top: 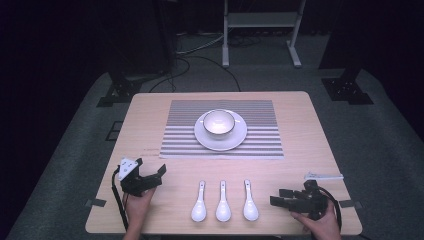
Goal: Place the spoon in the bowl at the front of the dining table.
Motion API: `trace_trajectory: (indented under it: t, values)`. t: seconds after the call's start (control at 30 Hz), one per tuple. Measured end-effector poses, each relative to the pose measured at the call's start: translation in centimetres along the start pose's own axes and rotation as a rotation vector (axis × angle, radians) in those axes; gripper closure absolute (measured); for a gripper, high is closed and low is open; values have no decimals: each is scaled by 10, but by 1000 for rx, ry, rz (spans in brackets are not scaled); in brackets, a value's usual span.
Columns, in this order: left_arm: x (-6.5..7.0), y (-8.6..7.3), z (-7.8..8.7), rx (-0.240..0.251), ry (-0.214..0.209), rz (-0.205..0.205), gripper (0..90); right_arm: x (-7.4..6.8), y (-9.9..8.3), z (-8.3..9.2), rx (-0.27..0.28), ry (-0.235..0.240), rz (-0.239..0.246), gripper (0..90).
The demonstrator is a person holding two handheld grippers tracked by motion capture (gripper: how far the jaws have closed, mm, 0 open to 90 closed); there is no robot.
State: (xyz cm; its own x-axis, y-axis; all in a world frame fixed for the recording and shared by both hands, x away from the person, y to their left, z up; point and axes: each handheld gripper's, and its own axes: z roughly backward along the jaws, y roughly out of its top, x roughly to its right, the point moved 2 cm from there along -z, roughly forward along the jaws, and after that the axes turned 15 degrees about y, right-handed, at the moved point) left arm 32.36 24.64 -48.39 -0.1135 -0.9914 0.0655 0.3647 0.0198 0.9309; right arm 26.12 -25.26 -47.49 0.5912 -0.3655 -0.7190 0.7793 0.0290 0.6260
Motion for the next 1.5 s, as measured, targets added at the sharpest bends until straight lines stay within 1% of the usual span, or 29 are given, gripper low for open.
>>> trace_trajectory:
  t: [0.17, 1.1, 1.5]
  values:
    - [0, 0, 0, 0, 1, -2, 0, -1, 3, -6, -7, 11, -3, 211]
    - [1, 0, 0, 1, 0, -5, 0, -3, 18, -35, -66, 21, 15, 218]
    - [1, 0, 0, 0, -1, -6, 0, -2, 25, -50, -82, 38, 8, 231]
